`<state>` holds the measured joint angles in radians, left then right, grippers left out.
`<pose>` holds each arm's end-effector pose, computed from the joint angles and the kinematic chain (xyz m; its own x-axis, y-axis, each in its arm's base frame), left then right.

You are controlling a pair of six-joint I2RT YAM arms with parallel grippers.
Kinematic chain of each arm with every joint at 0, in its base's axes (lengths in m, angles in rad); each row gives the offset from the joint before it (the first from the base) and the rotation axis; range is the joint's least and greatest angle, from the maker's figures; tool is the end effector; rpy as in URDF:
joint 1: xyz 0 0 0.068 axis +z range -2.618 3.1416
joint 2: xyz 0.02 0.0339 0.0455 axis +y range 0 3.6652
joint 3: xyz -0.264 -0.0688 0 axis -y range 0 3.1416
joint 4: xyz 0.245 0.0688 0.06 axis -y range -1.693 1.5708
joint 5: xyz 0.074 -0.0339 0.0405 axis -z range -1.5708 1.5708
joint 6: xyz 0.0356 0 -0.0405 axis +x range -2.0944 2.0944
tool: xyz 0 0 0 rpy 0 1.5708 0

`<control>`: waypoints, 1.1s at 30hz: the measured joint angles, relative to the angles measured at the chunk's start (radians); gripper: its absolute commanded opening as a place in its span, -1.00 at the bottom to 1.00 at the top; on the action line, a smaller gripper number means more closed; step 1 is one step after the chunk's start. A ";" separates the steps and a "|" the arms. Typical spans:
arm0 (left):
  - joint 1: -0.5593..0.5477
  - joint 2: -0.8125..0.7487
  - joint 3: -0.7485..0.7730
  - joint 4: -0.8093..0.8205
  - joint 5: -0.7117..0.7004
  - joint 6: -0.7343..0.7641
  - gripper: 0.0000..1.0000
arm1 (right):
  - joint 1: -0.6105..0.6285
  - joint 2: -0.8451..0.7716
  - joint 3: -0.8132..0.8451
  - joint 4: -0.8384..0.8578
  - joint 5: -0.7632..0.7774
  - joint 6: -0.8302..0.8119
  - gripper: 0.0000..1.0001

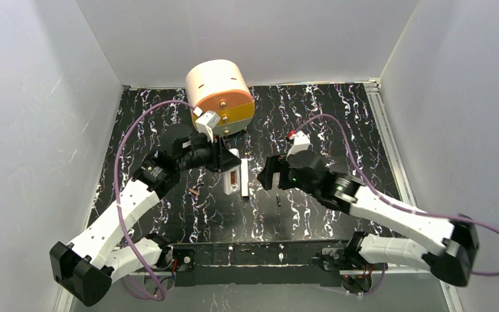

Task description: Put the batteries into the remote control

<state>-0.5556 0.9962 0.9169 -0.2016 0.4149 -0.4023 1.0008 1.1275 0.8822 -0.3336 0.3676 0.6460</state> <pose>0.1861 -0.1324 0.3460 -0.5345 -0.0899 -0.8403 0.6547 0.5847 -0.4790 0.1450 0.2025 0.2920 -0.6110 0.0878 -0.7868 -0.3200 0.8816 0.3469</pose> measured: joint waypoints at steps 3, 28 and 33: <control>0.005 0.042 0.057 0.017 0.103 -0.022 -1.00 | 0.000 -0.170 -0.096 0.175 -0.146 -0.038 0.97; 0.011 0.049 0.108 0.253 0.513 -0.294 -0.29 | -0.003 -0.115 -0.258 0.938 -0.731 0.174 -0.48; 0.012 0.035 0.127 0.249 0.502 -0.314 -0.20 | -0.014 -0.114 -0.258 0.956 -0.742 0.179 -0.48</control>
<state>-0.5438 1.0309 1.0443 0.0479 0.9173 -0.7166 0.9871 1.0130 0.6243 0.6224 -0.3740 0.8249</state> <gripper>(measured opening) 0.385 0.347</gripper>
